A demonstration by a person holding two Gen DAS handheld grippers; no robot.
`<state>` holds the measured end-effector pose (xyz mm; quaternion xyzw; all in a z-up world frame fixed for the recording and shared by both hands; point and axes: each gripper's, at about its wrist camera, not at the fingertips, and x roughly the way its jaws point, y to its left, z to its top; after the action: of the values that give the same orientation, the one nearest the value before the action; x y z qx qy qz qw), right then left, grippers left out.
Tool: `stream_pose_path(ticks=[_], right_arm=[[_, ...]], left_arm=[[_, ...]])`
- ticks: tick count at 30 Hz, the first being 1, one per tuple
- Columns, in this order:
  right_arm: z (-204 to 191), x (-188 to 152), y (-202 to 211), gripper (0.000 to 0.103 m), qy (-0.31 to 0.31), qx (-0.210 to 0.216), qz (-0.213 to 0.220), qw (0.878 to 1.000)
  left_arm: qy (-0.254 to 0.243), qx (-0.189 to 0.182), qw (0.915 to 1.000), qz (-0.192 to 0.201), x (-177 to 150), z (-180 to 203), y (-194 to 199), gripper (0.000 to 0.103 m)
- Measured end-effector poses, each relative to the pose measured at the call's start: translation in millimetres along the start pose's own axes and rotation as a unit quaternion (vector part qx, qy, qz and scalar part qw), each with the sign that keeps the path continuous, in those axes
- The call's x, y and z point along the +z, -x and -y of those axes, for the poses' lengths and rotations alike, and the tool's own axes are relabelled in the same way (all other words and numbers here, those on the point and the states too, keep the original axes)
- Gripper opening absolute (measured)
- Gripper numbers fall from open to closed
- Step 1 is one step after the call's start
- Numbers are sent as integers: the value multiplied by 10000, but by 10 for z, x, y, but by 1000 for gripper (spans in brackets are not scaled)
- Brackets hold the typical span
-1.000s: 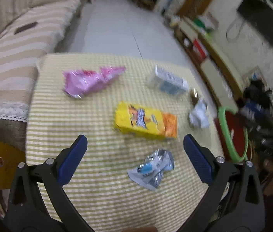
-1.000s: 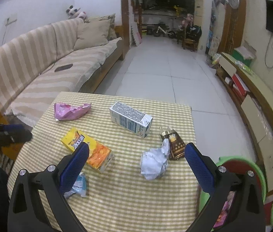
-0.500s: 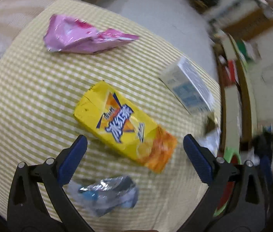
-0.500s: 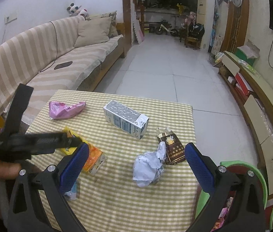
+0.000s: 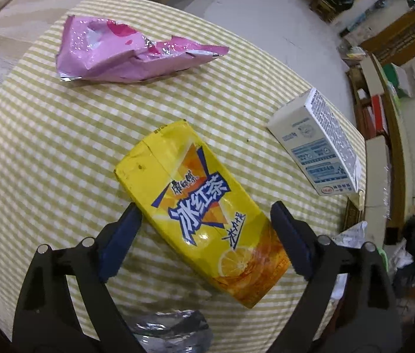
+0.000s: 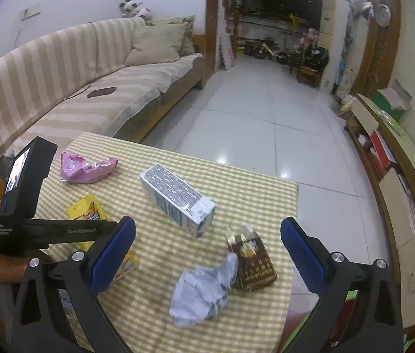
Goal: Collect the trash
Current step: 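Grasp the yellow iced-tea carton with left tool while right tool grasps the white milk carton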
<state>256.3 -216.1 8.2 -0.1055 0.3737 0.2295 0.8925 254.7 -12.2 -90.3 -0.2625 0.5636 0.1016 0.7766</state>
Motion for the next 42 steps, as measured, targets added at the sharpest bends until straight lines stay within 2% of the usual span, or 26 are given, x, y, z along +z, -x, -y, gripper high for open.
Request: stream_pose_path(ticks=[5,11,13,19,24,26,28,29,30,38,42], right_arm=[[-126,94,-252,96,286,167,-141,9994],[-311,208,-639,96,654,285,-393,9967],[-354,245,-803,96,794,269,-490,9953],[-465,260,-1151,96,1204,173,-740,9898],[-507,197,-1293,93,1483,186,-886,9848],[-531,159,-1316,81,1581,272,-942,9825],[-548,121,-1322,72,1635,171,-942,9819],[-545,142,-1314,60,1633,128,-926,9821],[-517,161,-1302,57,1545,119,-932,9835],[-514,184,-1169,42,1326,317,-1098,9846],[-533,156,-1053,41,1147,423,-1078,9866]], left_arm=[[-114,85,9999,52,172,-322,94,76],[-275,337,9990,128,229,-688,265,75],[-368,452,9982,165,224,-728,301,75],[-716,229,9972,15,186,-637,285,75],[-801,295,9963,11,181,-530,224,75],[-833,303,9961,4,184,-529,213,75],[-837,284,9961,-12,214,-509,191,75],[-839,286,9961,-16,219,-502,183,75],[-840,291,9960,-16,228,-495,176,75],[-1206,304,9922,14,126,-337,134,71],[-1178,259,9927,71,125,-372,159,70]])
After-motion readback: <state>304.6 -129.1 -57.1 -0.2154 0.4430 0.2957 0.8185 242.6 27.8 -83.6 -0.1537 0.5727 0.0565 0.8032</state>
